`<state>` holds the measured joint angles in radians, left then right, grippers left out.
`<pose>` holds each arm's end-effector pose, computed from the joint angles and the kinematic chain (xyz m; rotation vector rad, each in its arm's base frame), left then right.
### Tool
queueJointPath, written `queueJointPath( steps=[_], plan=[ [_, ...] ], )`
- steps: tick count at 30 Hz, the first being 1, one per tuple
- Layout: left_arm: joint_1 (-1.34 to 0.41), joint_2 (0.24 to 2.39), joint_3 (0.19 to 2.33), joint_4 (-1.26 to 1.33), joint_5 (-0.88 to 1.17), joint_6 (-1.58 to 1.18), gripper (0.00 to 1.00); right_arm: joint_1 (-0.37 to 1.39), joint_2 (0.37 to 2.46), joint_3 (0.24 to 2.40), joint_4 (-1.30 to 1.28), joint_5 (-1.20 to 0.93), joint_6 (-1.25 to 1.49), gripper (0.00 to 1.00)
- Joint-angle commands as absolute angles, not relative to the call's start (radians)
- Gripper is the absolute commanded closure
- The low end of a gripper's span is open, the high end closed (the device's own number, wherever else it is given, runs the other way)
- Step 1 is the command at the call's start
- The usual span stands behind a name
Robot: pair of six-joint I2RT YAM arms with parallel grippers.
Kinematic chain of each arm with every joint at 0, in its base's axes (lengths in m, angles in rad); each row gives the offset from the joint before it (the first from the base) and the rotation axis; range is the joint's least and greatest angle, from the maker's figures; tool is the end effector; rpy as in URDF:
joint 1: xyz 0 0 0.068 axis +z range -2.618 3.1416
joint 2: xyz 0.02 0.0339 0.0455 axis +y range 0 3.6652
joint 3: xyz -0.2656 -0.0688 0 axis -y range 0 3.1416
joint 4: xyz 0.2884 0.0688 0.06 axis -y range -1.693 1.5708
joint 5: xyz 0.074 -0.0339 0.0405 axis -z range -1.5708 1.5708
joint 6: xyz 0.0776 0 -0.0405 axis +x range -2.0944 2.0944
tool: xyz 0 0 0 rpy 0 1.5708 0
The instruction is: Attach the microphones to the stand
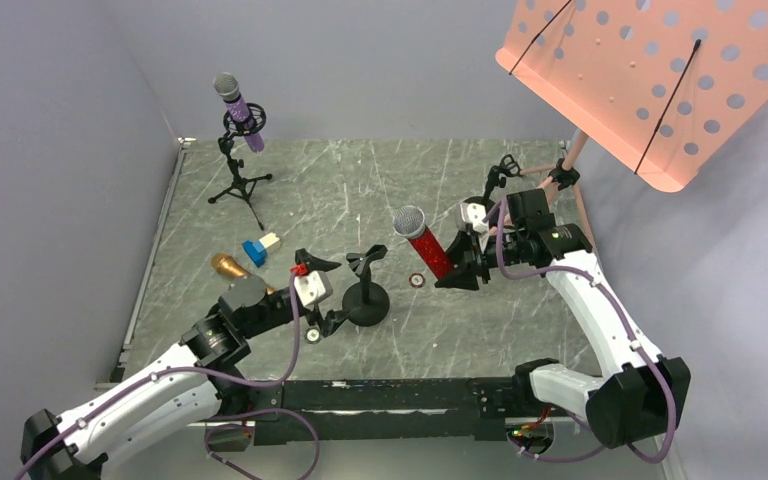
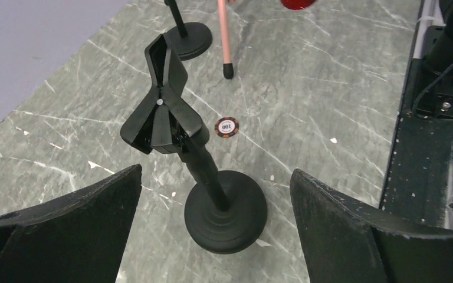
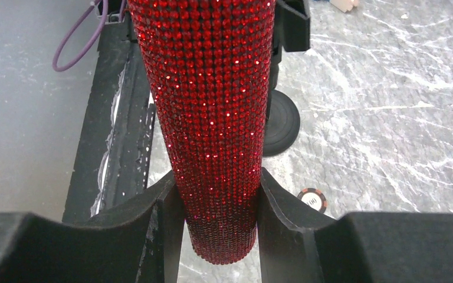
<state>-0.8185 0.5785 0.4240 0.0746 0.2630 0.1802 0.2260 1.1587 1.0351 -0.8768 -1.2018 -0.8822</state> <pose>0.1495 -0.1892 0.2617 0.9863 1.3791 -0.6988 0.2394 0.1293 0.2950 -1.3993 1.4948 1.1130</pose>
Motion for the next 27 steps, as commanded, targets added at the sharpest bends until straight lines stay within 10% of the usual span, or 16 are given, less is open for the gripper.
queueJointPath(
  steps=[1,13,27],
  plan=[
    [-0.801,0.636,0.444,0.254,0.259,0.197,0.01,0.223,1.111,0.982,-0.8,-1.231,-0.944,0.99],
    [-0.744,0.748,0.397,0.499,0.262,0.114,0.02,0.218,1.134,0.973,-0.876,-1.279,-1.009,0.99],
    [-0.639,0.869,0.41,0.604,0.494,0.031,0.28,0.218,1.138,0.968,-0.88,-1.279,-1.012,0.99]
  ],
)
